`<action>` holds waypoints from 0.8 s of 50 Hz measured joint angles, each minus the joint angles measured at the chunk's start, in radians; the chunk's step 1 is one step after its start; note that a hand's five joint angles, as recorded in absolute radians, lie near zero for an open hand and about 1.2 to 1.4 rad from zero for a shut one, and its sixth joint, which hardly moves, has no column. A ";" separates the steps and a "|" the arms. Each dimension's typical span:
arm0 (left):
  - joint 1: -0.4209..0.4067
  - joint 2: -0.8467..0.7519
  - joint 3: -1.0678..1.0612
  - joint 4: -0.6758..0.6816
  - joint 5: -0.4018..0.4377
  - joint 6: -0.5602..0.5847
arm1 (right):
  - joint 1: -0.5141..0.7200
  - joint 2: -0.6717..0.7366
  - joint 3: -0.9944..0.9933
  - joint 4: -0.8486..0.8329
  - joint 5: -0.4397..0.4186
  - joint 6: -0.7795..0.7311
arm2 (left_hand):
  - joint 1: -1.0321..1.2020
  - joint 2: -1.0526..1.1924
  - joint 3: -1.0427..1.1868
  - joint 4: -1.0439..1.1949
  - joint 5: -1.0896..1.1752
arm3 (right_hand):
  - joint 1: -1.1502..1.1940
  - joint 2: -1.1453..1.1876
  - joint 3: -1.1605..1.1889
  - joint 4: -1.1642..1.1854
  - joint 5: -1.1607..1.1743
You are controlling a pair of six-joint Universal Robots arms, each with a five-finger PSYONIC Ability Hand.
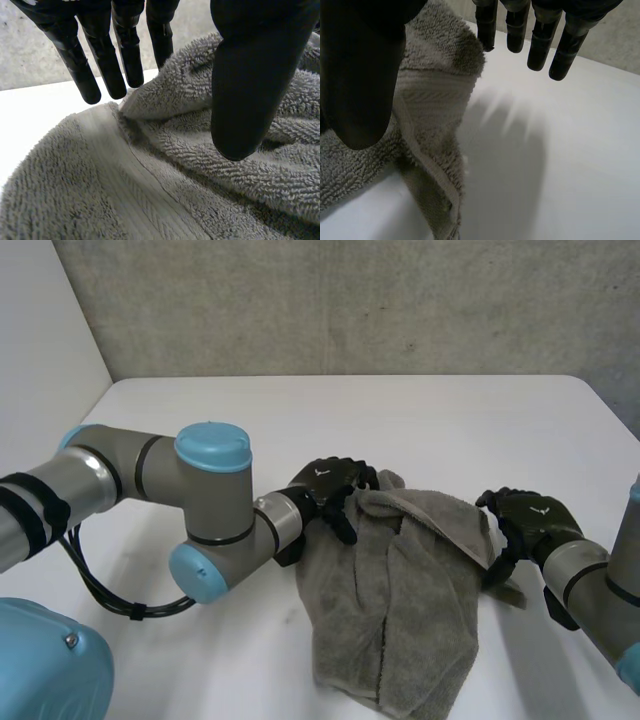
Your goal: Fold the towel.
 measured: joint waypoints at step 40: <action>0.014 0.182 0.147 0.205 -0.341 -0.013 | 0.079 0.020 -0.395 -0.264 -0.004 -0.263 | 0.622 0.646 0.646 0.648 0.634 | 1.085 1.063 1.082 1.073 1.098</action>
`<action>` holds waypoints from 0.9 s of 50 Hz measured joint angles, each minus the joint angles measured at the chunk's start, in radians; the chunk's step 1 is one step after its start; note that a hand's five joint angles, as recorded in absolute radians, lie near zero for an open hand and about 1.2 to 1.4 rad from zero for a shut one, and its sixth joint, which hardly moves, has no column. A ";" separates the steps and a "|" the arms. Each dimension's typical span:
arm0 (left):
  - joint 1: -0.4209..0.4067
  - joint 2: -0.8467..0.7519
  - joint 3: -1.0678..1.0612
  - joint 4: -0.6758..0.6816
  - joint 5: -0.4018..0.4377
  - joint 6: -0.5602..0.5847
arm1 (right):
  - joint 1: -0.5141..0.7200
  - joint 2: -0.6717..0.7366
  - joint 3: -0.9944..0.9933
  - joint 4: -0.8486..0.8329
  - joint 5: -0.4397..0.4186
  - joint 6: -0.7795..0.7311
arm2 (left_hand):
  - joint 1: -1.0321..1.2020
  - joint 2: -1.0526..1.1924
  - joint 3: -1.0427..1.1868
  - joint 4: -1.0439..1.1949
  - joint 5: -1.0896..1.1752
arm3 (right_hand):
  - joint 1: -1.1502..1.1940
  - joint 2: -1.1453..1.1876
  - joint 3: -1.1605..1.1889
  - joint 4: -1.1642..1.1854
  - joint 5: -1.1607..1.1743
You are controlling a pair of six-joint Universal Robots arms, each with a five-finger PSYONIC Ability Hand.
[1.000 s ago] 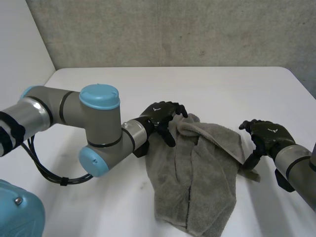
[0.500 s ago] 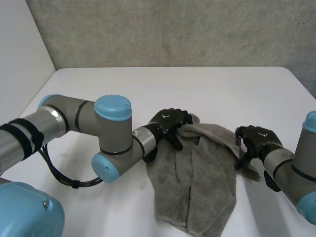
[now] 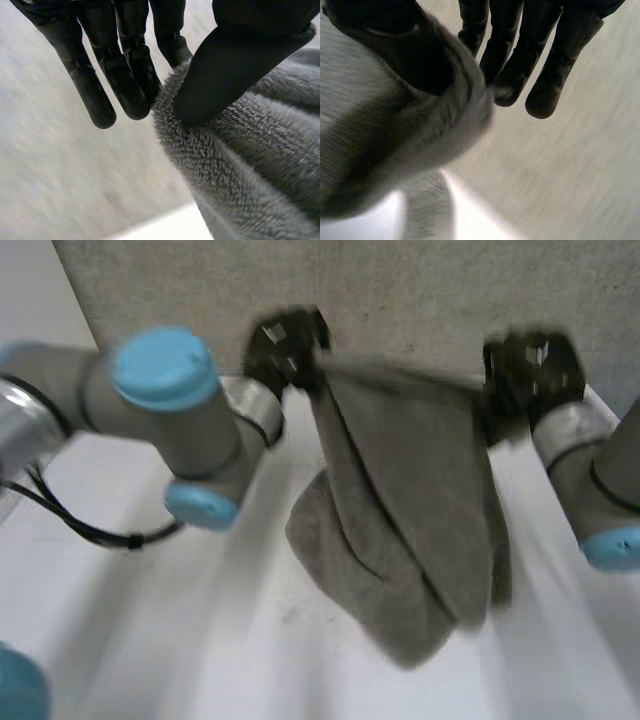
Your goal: Fold the towel.
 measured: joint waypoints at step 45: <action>-0.170 0.363 -0.993 0.105 0.022 0.187 | 0.030 -0.047 0.325 0.237 -0.015 -0.137 | -0.602 -0.628 -0.626 -0.627 -0.619 | 0.006 0.000 0.000 0.000 0.018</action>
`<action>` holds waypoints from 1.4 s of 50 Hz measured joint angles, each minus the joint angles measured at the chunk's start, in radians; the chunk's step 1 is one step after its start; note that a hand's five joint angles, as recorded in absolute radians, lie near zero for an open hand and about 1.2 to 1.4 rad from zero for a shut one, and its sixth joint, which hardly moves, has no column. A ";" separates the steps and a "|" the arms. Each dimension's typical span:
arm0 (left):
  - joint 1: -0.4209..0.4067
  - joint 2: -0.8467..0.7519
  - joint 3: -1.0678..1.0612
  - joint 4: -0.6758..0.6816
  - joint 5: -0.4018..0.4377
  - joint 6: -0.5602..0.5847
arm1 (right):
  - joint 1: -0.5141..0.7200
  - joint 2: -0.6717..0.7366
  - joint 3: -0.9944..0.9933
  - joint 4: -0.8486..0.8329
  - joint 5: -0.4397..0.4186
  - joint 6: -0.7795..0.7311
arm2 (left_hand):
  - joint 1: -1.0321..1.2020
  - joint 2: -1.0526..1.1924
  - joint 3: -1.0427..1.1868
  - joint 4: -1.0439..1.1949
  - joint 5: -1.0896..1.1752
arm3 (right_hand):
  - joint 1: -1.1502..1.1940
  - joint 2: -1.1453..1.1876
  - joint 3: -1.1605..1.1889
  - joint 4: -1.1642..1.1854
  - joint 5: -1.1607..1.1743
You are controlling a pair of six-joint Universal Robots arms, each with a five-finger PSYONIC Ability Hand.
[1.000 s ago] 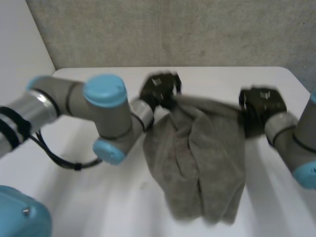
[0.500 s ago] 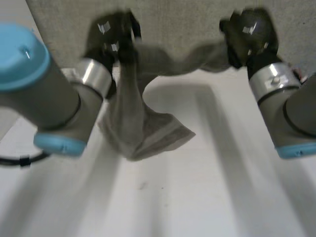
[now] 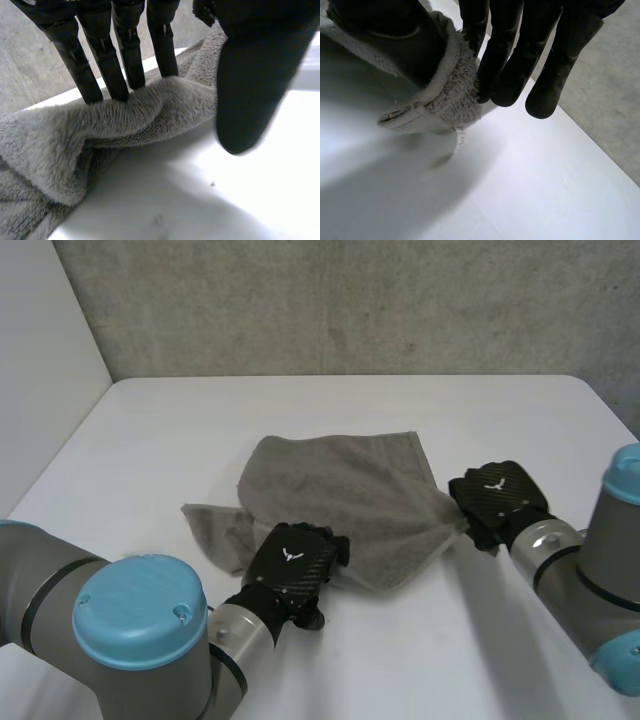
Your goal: Fold the towel.
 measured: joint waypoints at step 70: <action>0.537 -0.297 0.364 -0.208 0.245 0.012 | -0.165 -0.022 0.112 -0.106 -0.035 0.000 | 0.525 0.528 0.521 0.523 0.526 | 0.000 0.000 0.000 0.000 0.000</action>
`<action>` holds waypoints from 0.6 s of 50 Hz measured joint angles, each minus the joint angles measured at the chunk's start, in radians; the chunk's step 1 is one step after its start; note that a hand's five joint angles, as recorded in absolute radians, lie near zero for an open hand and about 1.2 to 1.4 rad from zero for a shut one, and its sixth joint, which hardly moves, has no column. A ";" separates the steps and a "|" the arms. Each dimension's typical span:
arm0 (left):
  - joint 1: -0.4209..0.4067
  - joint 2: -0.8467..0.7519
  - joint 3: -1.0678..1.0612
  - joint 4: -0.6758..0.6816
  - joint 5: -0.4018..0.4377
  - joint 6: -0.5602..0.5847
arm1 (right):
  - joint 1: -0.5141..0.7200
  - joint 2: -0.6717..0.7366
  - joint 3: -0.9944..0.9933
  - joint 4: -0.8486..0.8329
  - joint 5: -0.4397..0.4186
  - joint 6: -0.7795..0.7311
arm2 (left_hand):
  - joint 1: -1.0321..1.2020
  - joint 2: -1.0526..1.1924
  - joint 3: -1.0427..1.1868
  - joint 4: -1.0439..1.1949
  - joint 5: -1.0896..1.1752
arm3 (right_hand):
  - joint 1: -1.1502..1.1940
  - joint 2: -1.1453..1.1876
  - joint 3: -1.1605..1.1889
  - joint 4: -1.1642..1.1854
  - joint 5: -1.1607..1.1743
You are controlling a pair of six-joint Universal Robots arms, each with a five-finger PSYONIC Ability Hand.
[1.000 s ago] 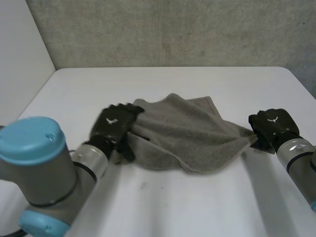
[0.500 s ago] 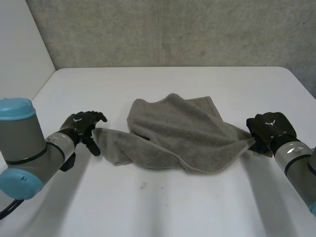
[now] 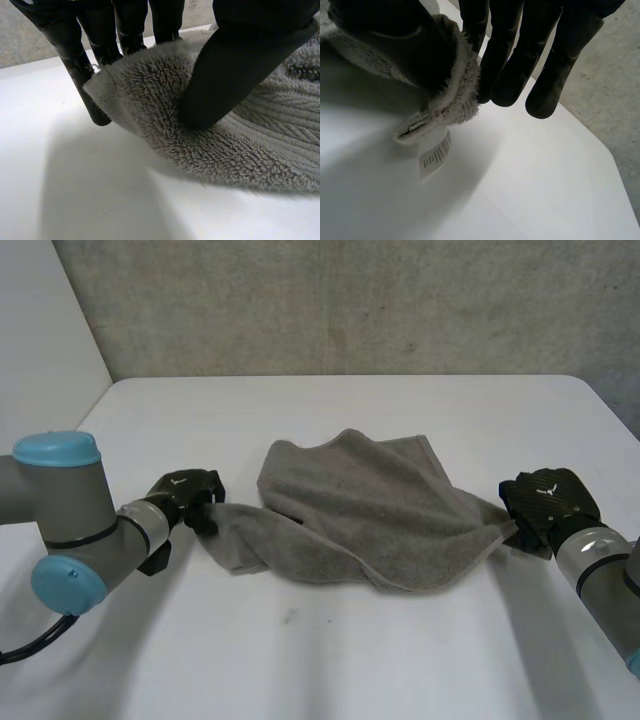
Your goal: Fold the towel.
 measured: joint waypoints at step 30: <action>0.087 0.742 0.084 -0.245 -0.011 -0.045 | -0.026 -0.305 -0.741 0.715 -0.003 -0.020 | 0.077 0.101 0.105 0.105 0.093 | 0.001 0.000 0.000 0.000 0.000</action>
